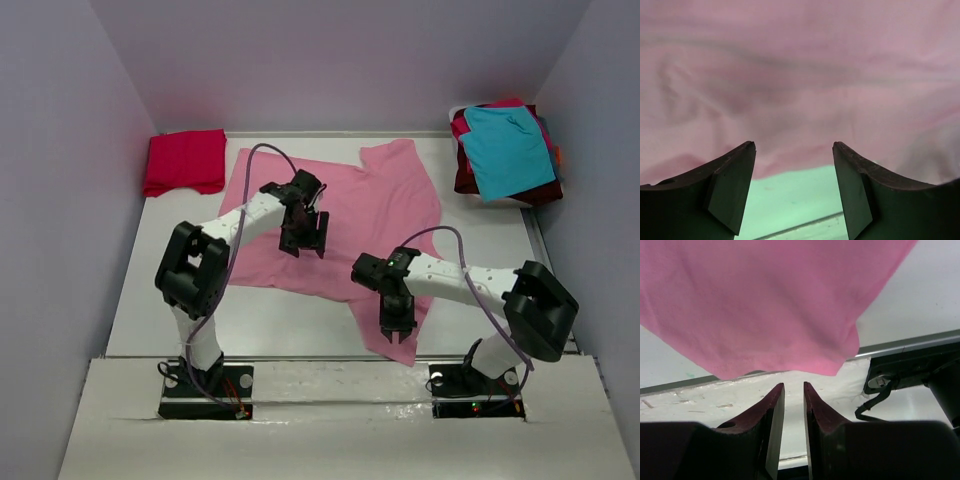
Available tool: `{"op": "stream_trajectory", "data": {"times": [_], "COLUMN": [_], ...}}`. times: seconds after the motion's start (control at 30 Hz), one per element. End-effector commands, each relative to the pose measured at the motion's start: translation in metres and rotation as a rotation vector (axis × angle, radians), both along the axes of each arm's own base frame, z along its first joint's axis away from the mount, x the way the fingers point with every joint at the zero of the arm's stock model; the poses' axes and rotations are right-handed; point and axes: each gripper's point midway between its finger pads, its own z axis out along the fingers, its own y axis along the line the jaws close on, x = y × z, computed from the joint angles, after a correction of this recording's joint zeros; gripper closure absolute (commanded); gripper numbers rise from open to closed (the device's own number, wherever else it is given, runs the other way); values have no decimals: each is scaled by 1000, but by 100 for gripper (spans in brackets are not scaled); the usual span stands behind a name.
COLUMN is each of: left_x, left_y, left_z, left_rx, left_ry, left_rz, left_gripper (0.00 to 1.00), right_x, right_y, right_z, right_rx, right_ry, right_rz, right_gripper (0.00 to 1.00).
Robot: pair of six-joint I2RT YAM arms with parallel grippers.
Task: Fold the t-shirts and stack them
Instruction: Flatten the tshirt out
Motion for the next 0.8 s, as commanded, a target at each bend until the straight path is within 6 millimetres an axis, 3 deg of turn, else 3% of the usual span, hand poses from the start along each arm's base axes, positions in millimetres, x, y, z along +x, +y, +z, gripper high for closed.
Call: {"op": "stream_trajectory", "data": {"times": [0.0, 0.07, 0.13, 0.17, 0.2, 0.33, 0.37, 0.43, 0.63, 0.77], "left_x": [-35, -56, -86, -97, -116, -165, -167, -188, -215, -214], "left_y": [-5, -13, -15, -18, -14, -25, -31, -37, -56, -60], "left_z": [30, 40, 32, 39, 29, 32, 41, 42, 58, 57], "left_rx": [-47, -81, -89, -130, -133, -288, -358, -441, -649, -665], "left_ry": [-47, -45, 2, 2, 48, 134, 108, 176, 250, 254], "left_rz": [-4, -32, -60, -71, -62, -91, -103, -134, -220, -226], "left_gripper": [25, 25, 25, 26, 26, 27, 27, 27, 27, 27], "right_x": [9, 10, 11, 12, 13, 18, 19, 23, 34, 40], "right_y": [10, 12, 12, 10, 10, 18, 19, 20, 22, 36], "right_z": [-11, -16, -20, -24, -26, -28, -26, -21, -9, -3], "right_rx": [26, 35, 37, 14, 10, 43, 50, 66, 74, 104], "right_ry": [-26, -31, -33, -29, -32, -57, -66, -99, -156, -152], "right_rz": [70, 76, 87, 91, 95, 94, 90, 75, 79, 116], "right_gripper": [73, 73, 73, 73, 73, 74, 73, 74, 76, 75]}}
